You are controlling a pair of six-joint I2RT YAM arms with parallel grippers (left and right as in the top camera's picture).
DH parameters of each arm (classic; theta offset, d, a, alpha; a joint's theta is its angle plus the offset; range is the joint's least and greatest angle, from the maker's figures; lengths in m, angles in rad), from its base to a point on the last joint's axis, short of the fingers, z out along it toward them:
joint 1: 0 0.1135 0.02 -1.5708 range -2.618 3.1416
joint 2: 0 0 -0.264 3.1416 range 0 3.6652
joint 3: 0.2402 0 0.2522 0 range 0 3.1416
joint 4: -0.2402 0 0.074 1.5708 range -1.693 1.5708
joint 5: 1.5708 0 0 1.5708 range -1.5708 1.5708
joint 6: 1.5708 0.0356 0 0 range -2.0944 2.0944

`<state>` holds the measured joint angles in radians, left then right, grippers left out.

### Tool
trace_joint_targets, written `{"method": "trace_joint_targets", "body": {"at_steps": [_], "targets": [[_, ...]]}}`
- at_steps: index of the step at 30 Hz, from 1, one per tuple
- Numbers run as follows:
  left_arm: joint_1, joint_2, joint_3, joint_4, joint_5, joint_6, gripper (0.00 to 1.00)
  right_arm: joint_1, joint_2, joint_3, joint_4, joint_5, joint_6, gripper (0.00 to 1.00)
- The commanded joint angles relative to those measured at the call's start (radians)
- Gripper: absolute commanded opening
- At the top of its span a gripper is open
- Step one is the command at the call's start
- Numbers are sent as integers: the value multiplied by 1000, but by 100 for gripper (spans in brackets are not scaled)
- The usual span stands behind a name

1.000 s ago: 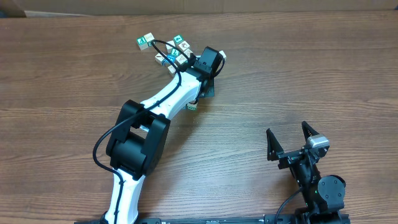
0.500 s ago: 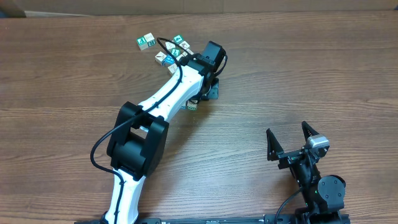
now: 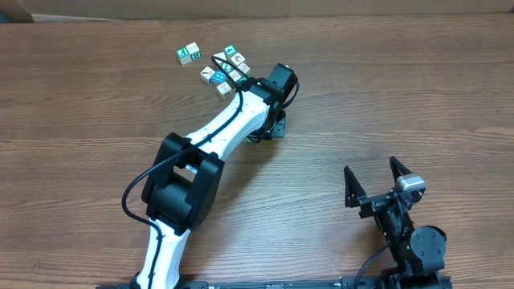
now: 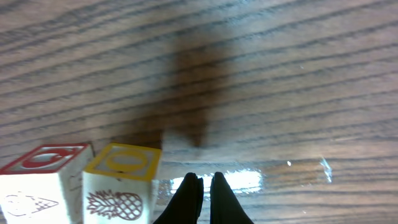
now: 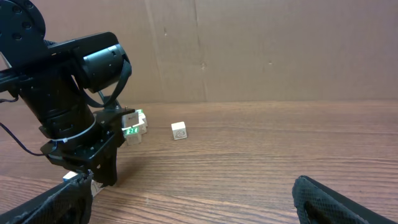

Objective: Form a horizontal line

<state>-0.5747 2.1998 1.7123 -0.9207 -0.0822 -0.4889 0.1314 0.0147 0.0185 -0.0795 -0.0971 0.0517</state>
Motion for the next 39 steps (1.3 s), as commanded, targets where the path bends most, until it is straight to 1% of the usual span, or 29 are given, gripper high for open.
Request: {"method": "trace_joint_targets", "body": {"at_steps": [1,5,12,21,26,39], "targets": [[-11,4,-10,3,-61,-32,4,-5,-12,-10,3,6,-4,100],[-27,4,-23,18,-76,-33,4,-5,-12,-10,3,6,-4,100],[-45,4,-44,47,-92,-76,4,-5,-12,-10,2,6,-4,100],[-50,4,-51,47,-115,-76,4,-5,-12,-10,3,6,-4,100],[-51,4,-55,54,-170,-76,4,-5,-12,-10,3,6,-4,100],[-54,4,-56,61,-173,-72,4,-5,-12,-10,3,6,-4,100]]}}
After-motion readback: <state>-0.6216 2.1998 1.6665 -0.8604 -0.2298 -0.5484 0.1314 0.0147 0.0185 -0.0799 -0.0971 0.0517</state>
